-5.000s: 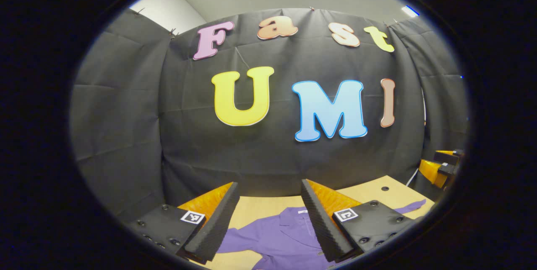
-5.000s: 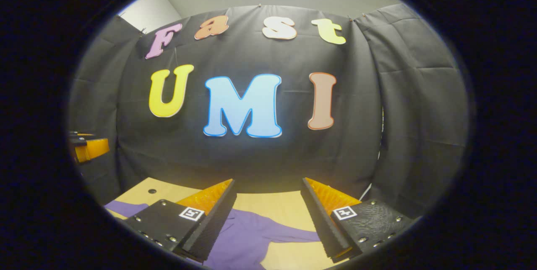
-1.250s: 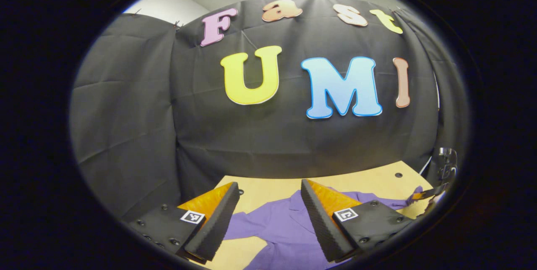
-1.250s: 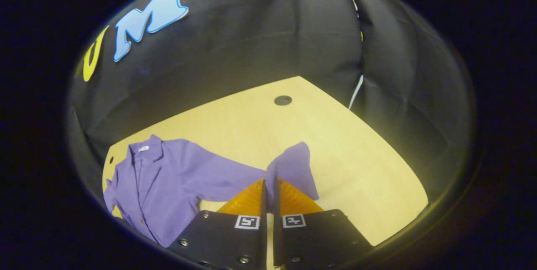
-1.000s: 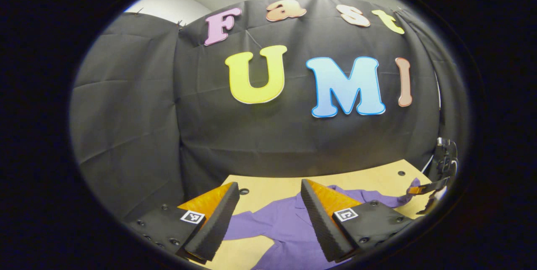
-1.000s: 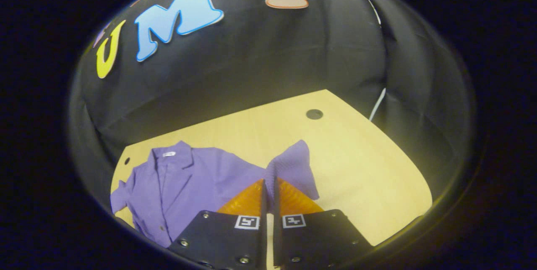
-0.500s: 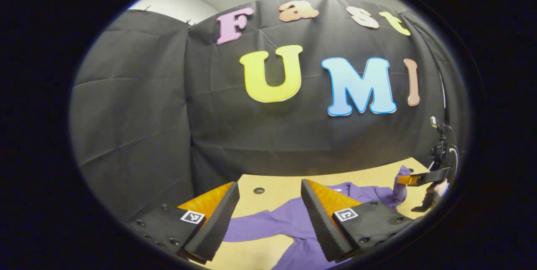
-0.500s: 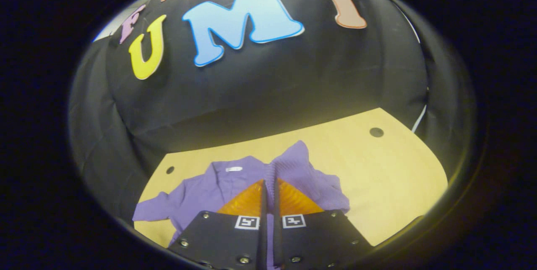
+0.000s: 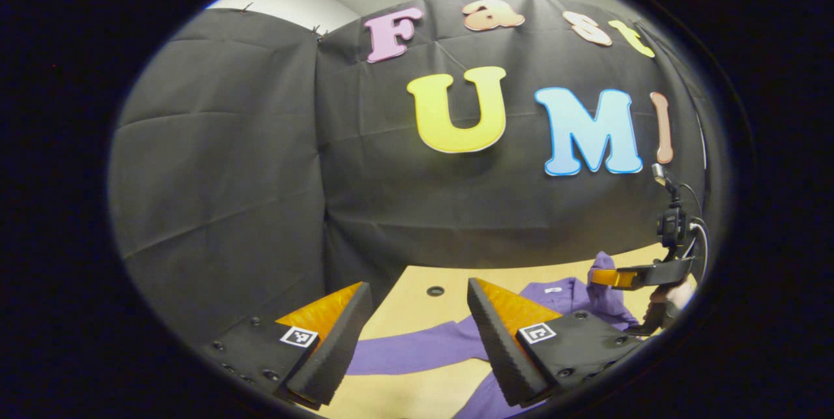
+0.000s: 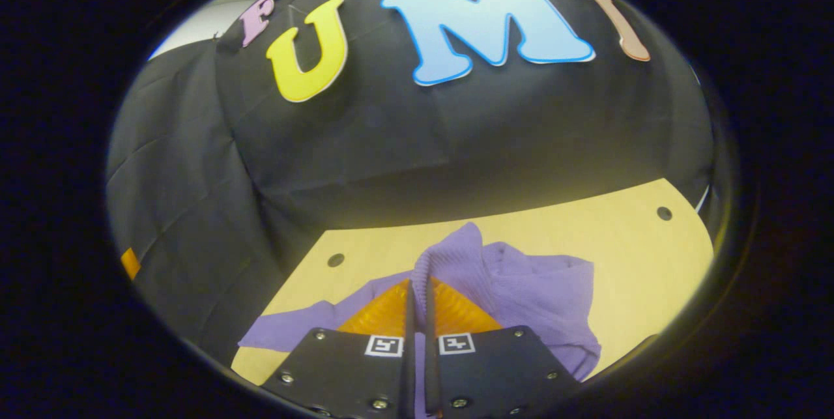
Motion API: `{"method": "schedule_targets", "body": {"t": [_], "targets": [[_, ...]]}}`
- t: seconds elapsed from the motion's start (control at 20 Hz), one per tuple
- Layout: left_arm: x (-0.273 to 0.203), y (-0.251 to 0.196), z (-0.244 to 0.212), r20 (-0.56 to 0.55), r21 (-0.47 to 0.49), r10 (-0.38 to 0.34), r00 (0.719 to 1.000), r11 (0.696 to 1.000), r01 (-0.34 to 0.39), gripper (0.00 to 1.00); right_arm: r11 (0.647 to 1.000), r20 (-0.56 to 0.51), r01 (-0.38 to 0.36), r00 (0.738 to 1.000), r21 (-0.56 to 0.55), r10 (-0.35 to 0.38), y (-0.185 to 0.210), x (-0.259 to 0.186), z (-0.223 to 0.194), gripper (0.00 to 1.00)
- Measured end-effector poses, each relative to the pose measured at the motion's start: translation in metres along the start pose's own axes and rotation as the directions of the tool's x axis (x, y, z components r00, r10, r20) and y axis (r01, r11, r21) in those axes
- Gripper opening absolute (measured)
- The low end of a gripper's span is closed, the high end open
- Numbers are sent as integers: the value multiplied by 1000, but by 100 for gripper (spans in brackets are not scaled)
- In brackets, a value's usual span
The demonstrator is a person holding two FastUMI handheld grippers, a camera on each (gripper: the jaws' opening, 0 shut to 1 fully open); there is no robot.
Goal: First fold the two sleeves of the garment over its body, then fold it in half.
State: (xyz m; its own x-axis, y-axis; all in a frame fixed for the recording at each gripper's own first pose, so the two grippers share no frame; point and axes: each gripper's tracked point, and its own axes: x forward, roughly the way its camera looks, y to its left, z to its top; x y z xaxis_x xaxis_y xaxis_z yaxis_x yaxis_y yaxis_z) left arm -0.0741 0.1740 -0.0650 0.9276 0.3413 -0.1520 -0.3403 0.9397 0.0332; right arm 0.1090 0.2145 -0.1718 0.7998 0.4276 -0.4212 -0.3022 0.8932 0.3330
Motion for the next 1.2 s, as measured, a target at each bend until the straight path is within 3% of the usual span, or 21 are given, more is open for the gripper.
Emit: {"method": "schedule_targets", "body": {"t": [0.3, 0.5, 0.55, 0.6, 0.7, 0.75, 1.2], "targets": [[-14, 52, -8, -13, -12, 82, 997, 997, -82, 97, 994, -53, -90, 995, -63, 86, 67, 24, -23, 6], [-25, 78, -16, -26, -25, 123, 992, 992, -124, 97, 987, -89, -100, 992, -123, 89, 88, 31, -42, 7], [-26, 83, -19, -30, -26, 131, 991, 991, -131, 98, 986, -98, -114, 990, -122, 102, 95, 32, -46, 17], [-28, 87, -22, -34, -27, 136, 990, 990, -137, 98, 985, -103, -119, 989, -124, 107, 101, 29, -47, 17], [-28, 93, -30, -43, -33, 145, 989, 989, -146, 98, 983, -109, -126, 988, -133, 112, 106, 27, -49, 60], [-28, 95, -32, -47, -37, 147, 988, 988, -149, 98, 982, -110, -128, 987, -137, 114, 106, 28, -49, 69], [0, 109, -99, -114, -76, 113, 987, 990, -123, 96, 975, -118, -133, 987, -176, 113, 111, 5, -55, 69]]}}
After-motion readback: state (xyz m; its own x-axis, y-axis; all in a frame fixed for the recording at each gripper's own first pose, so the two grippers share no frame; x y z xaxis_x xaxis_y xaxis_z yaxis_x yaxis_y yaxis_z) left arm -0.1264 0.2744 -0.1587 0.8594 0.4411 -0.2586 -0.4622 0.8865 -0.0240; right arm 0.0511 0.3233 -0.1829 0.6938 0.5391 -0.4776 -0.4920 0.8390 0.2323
